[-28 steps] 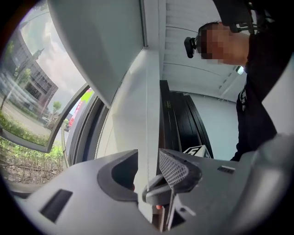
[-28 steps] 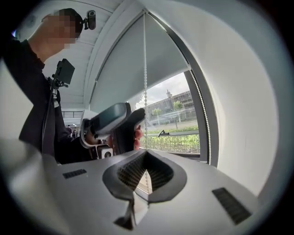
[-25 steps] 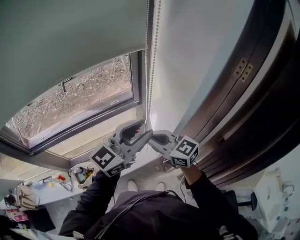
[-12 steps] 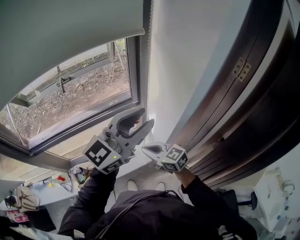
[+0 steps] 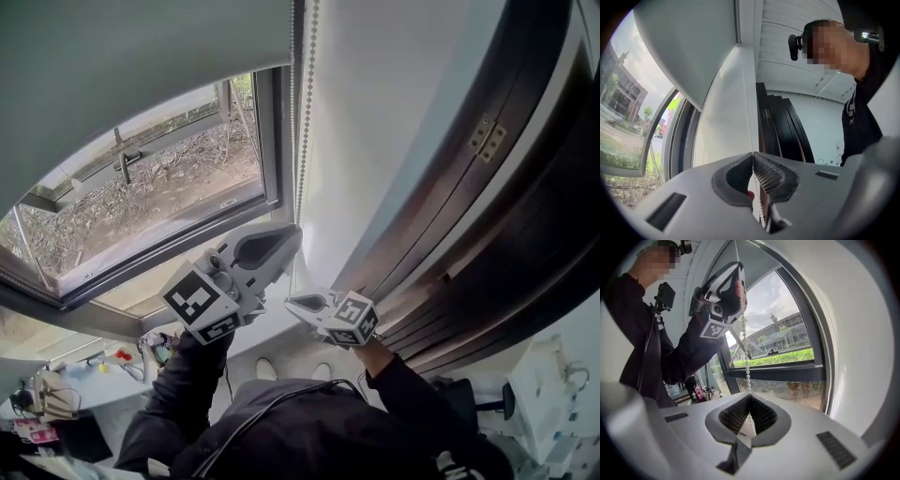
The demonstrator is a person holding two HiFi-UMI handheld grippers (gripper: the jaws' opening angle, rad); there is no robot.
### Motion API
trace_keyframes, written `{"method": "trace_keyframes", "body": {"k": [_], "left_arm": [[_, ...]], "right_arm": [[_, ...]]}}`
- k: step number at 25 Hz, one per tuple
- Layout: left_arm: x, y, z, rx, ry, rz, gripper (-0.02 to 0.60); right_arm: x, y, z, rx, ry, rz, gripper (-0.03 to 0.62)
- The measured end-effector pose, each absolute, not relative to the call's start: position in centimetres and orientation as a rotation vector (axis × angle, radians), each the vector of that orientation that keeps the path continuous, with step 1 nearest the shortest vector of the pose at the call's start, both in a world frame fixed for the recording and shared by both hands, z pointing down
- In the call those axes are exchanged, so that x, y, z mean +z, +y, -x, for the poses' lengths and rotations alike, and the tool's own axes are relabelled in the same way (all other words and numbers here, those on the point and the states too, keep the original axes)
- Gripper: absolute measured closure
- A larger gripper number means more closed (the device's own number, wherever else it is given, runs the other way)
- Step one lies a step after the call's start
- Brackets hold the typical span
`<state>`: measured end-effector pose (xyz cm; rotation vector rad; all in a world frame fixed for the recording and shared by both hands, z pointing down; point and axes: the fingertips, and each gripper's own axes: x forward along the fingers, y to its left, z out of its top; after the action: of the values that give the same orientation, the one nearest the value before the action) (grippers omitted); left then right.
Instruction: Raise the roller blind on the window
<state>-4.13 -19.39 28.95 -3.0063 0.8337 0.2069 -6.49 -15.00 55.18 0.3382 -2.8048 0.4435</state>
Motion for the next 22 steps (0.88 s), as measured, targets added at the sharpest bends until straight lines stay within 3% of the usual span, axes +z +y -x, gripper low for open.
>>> {"method": "trace_keyframes", "body": {"k": [5, 6, 8, 12, 22], "left_arm": [[29.3, -19.0, 4.5, 0.178, 0.839, 2.988, 0.569], [29.9, -19.0, 4.5, 0.148, 0.852, 2.975, 0.569], [31.9, -19.2, 4.5, 0.089, 0.880, 2.981, 0.569], [36.7, -19.7, 4.2, 0.070, 0.882, 3.112, 0.569], [44.9, -19.2, 3.6, 0.005, 0.905, 3.211, 0.569]], "right_arm": [[54.6, -14.0, 6.1, 0.422, -2.784, -0.231, 0.586], [54.0, -14.0, 5.9, 0.438, -2.801, -0.221, 0.558], [51.8, -14.5, 5.3, 0.501, -2.874, -0.213, 0.417], [46.2, -16.4, 3.5, 0.454, -3.022, -0.286, 0.343], [35.5, -18.9, 1.6, 0.237, -3.205, -0.451, 0.329]]}}
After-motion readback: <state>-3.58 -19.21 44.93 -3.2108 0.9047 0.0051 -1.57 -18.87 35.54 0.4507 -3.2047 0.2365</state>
